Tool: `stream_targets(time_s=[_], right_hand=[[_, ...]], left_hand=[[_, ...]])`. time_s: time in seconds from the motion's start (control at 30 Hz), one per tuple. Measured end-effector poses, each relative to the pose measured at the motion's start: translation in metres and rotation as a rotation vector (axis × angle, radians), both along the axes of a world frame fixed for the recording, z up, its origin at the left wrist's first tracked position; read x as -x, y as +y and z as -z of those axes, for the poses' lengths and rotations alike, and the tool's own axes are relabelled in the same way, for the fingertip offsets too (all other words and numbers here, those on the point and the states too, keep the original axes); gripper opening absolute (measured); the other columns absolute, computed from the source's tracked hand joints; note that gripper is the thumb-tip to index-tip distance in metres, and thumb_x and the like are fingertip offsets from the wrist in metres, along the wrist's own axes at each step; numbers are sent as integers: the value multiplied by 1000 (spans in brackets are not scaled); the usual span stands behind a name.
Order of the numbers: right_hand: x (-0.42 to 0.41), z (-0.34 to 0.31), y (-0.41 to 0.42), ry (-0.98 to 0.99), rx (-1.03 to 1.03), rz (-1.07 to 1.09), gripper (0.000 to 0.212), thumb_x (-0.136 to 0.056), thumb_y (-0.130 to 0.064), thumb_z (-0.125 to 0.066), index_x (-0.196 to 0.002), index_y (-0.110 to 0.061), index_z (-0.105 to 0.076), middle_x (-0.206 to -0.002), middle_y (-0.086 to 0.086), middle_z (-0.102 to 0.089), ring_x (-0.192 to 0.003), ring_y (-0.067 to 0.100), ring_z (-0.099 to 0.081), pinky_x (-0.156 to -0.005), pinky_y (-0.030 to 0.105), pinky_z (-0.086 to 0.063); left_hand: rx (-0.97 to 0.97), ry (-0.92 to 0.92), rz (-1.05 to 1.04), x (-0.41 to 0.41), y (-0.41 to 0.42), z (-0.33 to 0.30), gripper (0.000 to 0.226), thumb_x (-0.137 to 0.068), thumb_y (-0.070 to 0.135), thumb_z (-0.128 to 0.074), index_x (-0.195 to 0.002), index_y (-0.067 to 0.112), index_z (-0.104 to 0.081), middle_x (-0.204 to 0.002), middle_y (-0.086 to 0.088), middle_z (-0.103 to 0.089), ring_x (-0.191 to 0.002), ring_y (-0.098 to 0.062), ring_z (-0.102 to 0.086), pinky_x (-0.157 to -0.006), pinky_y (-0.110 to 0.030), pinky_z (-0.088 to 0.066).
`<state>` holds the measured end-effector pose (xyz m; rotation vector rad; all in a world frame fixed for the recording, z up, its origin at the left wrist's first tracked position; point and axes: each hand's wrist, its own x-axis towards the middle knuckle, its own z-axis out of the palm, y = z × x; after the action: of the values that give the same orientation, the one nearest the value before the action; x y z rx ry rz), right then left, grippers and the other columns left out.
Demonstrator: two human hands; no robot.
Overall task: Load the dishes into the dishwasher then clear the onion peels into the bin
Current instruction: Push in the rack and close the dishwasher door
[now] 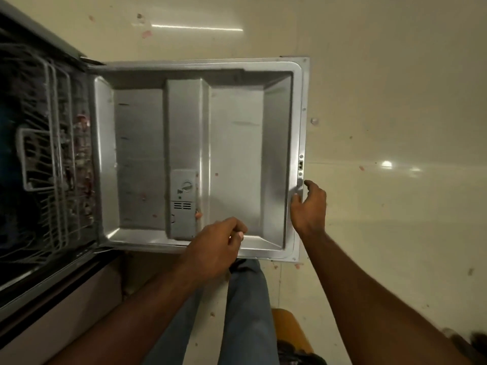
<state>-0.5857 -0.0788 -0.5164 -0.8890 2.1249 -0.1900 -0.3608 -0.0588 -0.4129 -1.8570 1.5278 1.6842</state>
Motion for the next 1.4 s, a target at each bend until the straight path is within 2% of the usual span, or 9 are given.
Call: stream_targets(time_s=[0.13,0.33,0.5,0.77,0.87,1.07,1.27,1.33,1.4], right_hand=[[24,17,0,-189,-192,165,70,-101,-42,-64,-158,-13,-37,-157,14,-46,-142,33,-47,-117,39,-37],[39,49,10,-344,-292,231,92,-89,-71,-64,-157,-14,-41,-155,9,-51,-138,31,-52,-116,46,-42],[47,73,21,-471,-360,280,137,-42,-106,-58,-148,-20,-53,-143,5,-61,-126,30,-59,-113,50,-44],[33,20,22,-433,-355,237,95,-71,-89,-63,-124,-11,-66,-121,5,-68,-106,27,-64,-95,40,-48],[24,-31,23,-408,-337,177,98,-64,-98,-57,-112,-14,-73,-114,6,-74,-99,23,-68,-95,40,-52],[3,-159,26,-347,-276,-44,97,-74,-99,-45,-127,-22,-70,-114,1,-73,-102,20,-68,-91,35,-51],[-32,-258,30,-385,-172,-179,84,-72,-101,-44,-92,-27,-78,-87,-5,-77,-82,11,-74,-86,43,-62],[-47,-284,29,-406,-152,-241,80,-76,-98,-46,-89,-27,-79,-85,-5,-77,-81,11,-74,-85,44,-63],[-65,-308,22,-418,-162,-321,79,-76,-96,-50,-83,-23,-79,-81,-3,-77,-77,13,-75,-83,45,-63]], left_hand=[[-10,15,92,27,-5,9,23,-109,32,-50,-128,30,-61,-123,5,-65,-108,-11,-60,-82,-17,-42],[-6,13,146,45,0,14,24,-109,31,-50,-130,28,-63,-124,5,-66,-105,-9,-58,-77,-6,-37],[-30,5,135,44,16,16,26,-109,34,-50,-132,32,-61,-127,5,-65,-106,-8,-58,-78,-12,-42],[8,13,97,27,23,-15,25,-108,33,-51,-130,30,-62,-123,8,-66,-105,-7,-61,-81,-10,-45],[76,24,93,28,17,-45,25,-108,34,-52,-130,30,-61,-123,9,-65,-104,-5,-60,-78,-8,-43],[143,42,104,36,6,-137,35,-106,35,-54,-141,33,-53,-134,11,-58,-113,-5,-58,-100,-27,-50],[183,50,117,25,17,-231,52,-107,39,-52,-155,38,-34,-152,13,-47,-134,-4,-48,-108,-20,-34],[134,41,162,19,23,-250,57,-106,54,-44,-156,29,-35,-155,8,-44,-139,-7,-44,-110,-15,-28],[125,-35,282,9,32,-261,97,-87,87,-38,-152,16,-46,-155,0,-48,-141,-13,-46,-115,-18,-28]])
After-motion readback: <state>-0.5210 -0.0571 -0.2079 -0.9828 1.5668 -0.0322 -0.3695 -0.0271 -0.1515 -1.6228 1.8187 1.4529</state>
